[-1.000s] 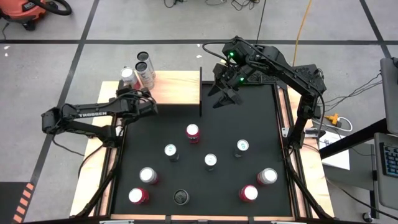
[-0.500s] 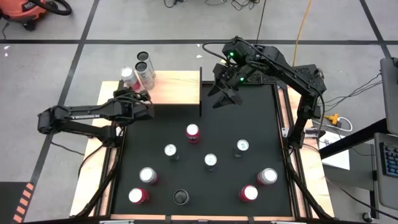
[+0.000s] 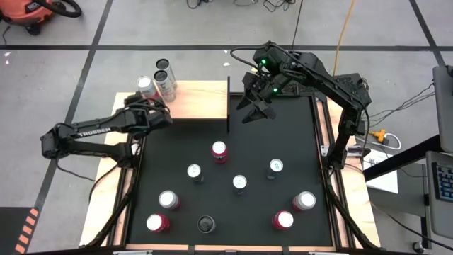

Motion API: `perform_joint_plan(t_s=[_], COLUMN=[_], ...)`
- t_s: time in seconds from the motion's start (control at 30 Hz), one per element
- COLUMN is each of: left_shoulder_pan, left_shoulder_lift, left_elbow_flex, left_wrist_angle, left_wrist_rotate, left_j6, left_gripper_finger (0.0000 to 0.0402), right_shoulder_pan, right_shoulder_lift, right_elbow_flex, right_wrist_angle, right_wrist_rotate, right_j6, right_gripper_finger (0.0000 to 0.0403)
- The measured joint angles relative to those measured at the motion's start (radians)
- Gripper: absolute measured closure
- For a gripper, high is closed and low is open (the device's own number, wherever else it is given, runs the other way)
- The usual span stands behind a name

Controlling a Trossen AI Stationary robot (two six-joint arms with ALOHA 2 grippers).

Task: Place canned beverage on shelf
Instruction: Put the top pink soda can on the shelf

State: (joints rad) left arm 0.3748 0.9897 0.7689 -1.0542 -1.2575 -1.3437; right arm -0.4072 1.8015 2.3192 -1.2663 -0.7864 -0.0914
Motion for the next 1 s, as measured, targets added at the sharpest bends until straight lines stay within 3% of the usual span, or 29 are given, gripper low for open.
perform_joint_plan(t_s=[0.17, 0.33, 0.47, 1.0], left_shoulder_pan=[0.035, 0.055, 0.067, 0.145], left_shoulder_lift=[0.001, 0.002, 0.002, 0.002], left_elbow_flex=[-0.011, -0.036, -0.038, -0.038], left_wrist_angle=[0.065, 0.253, 0.304, 0.323], left_wrist_rotate=[-0.009, -0.001, 0.005, 0.032], left_j6=[0.032, 0.202, 0.311, 0.331], left_gripper_finger=[0.0402, 0.0402, 0.0402, 0.0402], right_shoulder_pan=[0.0, 0.0, 0.0, 0.0], right_shoulder_lift=[0.0, 0.0, 0.0, 0.0], right_elbow_flex=[0.0, 0.0, 0.0, 0.0], right_wrist_angle=[0.002, 0.008, 0.007, 0.005], right_wrist_rotate=[0.0, 0.0, 0.0, -0.001], right_j6=[0.0, 0.0, 0.0, -0.001], right_gripper_finger=[0.0057, 0.0057, 0.0057, 0.0057])
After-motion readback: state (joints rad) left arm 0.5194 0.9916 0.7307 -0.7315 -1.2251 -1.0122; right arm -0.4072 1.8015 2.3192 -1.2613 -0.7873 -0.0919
